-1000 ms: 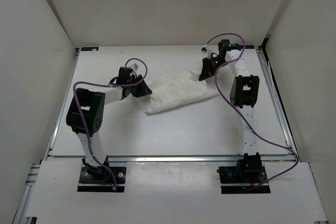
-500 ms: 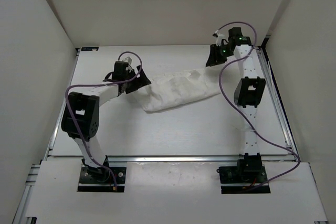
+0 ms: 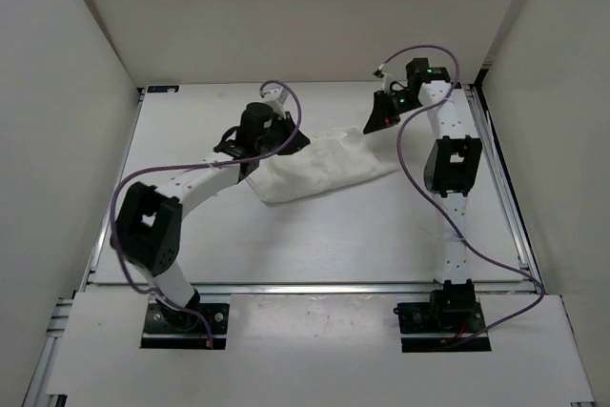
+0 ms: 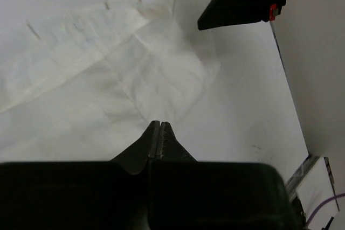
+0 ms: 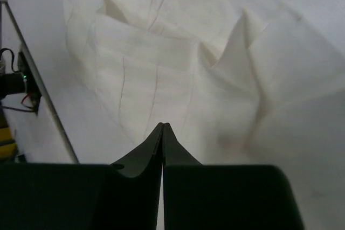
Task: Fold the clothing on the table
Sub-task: Fold the skirt
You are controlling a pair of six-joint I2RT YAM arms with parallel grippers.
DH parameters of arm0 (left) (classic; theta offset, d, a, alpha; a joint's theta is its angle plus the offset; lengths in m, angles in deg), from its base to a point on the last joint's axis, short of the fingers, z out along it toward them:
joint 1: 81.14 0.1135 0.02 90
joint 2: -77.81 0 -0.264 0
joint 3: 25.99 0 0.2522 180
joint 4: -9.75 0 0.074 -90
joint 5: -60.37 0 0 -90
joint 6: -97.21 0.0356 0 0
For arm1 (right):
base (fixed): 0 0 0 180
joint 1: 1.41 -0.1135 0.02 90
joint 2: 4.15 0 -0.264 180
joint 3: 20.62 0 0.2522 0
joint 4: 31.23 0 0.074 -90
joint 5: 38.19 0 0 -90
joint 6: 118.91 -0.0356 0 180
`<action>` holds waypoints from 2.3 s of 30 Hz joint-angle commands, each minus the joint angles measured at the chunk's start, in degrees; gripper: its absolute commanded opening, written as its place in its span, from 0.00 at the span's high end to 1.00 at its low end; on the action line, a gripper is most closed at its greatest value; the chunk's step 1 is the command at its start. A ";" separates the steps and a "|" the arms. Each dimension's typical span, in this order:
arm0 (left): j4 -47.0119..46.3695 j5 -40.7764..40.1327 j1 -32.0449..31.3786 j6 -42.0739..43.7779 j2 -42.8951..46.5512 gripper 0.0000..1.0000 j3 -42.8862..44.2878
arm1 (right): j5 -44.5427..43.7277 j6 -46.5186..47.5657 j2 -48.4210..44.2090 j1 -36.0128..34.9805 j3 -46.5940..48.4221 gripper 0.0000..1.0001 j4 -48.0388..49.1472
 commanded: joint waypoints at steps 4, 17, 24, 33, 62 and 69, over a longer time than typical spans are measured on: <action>2.41 5.52 -5.47 -4.92 -12.99 1.00 8.24 | 1.21 0.54 -5.90 0.14 -9.56 0.70 -2.25; 6.53 4.82 -7.33 -7.57 -25.67 1.00 20.73 | 3.14 -2.01 -15.46 7.09 -23.77 0.01 0.29; 9.63 4.38 -5.66 -5.54 -25.94 1.00 17.93 | 6.75 -5.25 -23.56 9.90 -44.97 0.01 6.08; 10.86 4.55 -4.87 -5.19 -30.59 1.00 20.46 | 6.77 -39.38 -34.63 13.94 -72.99 0.01 38.28; 8.04 13.78 -3.54 -6.16 -23.47 1.00 5.17 | -20.57 -78.93 -40.35 -4.68 -102.82 0.12 86.77; 5.93 14.40 -3.98 -6.95 -21.71 1.00 1.23 | -24.62 -71.19 -41.49 -5.74 -101.85 0.93 88.88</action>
